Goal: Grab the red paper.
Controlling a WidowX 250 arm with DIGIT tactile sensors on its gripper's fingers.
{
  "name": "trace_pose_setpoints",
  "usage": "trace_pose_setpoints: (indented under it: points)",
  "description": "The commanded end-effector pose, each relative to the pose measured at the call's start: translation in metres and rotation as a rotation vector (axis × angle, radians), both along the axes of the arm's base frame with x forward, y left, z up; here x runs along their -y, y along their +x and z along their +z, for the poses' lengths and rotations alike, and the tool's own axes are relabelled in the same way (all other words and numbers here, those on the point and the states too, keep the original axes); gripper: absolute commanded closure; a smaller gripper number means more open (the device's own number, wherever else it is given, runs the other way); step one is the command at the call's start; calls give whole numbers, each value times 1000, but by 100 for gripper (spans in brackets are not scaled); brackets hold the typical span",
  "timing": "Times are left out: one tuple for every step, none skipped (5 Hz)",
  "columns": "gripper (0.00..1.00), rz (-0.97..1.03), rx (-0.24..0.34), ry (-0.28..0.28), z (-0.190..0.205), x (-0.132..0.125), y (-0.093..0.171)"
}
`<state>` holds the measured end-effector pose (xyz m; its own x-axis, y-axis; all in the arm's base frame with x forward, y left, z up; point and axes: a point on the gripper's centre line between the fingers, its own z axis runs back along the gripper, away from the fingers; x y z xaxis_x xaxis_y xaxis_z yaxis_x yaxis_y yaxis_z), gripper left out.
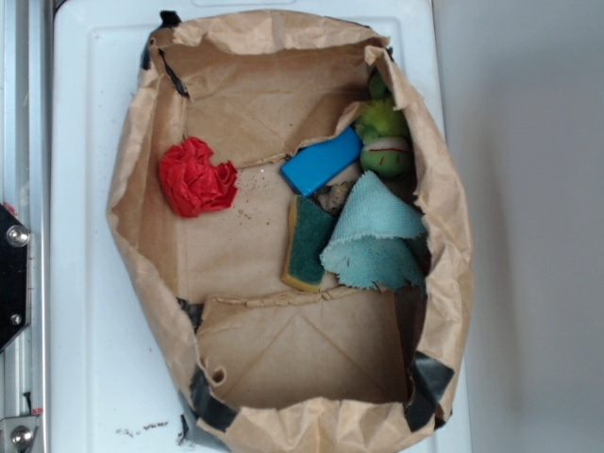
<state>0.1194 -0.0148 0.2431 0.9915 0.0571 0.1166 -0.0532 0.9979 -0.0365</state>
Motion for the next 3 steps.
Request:
trace_pose_setpoints:
  points:
    - [0, 0, 0, 0, 0, 0, 0]
    - [0, 30, 5, 12, -3, -5, 31]
    - [0, 55, 7, 29, -9, -11, 46]
